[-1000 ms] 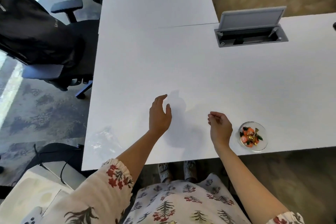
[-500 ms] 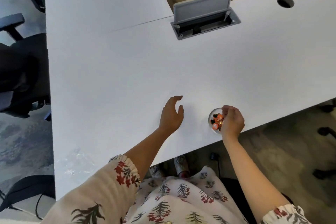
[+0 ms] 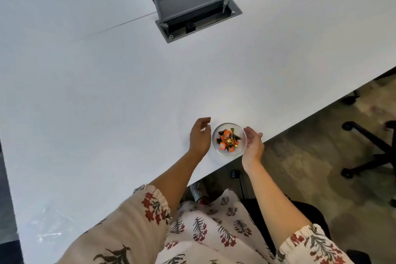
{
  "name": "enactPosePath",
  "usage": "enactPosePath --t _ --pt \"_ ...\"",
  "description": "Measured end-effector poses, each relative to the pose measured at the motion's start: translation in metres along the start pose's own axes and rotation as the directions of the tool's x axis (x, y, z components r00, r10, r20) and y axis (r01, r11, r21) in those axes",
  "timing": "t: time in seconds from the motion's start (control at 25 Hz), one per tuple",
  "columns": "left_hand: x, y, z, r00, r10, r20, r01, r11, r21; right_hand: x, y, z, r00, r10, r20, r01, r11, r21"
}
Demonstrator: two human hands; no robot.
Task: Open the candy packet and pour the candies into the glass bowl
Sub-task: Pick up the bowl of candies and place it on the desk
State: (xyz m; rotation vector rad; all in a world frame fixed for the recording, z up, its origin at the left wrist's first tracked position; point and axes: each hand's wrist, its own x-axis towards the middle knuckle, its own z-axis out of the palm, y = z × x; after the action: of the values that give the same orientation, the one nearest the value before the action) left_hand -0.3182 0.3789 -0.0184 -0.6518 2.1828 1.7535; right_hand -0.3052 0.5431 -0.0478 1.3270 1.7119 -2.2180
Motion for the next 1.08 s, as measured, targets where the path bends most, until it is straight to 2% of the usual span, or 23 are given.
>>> enactPosePath --t 0.16,0.32,0.48,0.64,0.84,1.08 --pt "0.003 0.001 0.018 0.991 -0.124 0.057 0.133 0.969 -0.209 0.0 0.001 0.0 0.988 0.126 0.09 -0.14 0.975 0.174" --pt "0.001 0.0 0.026 0.962 -0.237 0.137 0.273 0.871 -0.409 0.001 0.006 0.004 0.975 0.18 0.128 -0.203 0.959 0.199" --pt "0.0 -0.006 0.031 0.93 -0.268 0.25 0.359 0.804 -0.475 0.002 0.012 0.004 0.953 0.248 0.172 -0.277 0.945 0.175" --pt "-0.003 -0.002 0.035 0.921 -0.277 0.273 0.38 0.786 -0.487 0.002 0.012 0.004 0.939 0.291 0.186 -0.322 0.931 0.171" --pt "-0.005 0.0 0.024 0.929 -0.268 0.256 0.367 0.768 -0.525 -0.007 0.008 0.015 0.945 0.249 0.212 -0.283 0.948 0.147" --pt "-0.005 0.008 -0.017 0.947 -0.285 0.148 0.315 0.733 -0.603 -0.027 0.006 0.059 0.952 0.216 0.216 -0.233 0.971 0.053"
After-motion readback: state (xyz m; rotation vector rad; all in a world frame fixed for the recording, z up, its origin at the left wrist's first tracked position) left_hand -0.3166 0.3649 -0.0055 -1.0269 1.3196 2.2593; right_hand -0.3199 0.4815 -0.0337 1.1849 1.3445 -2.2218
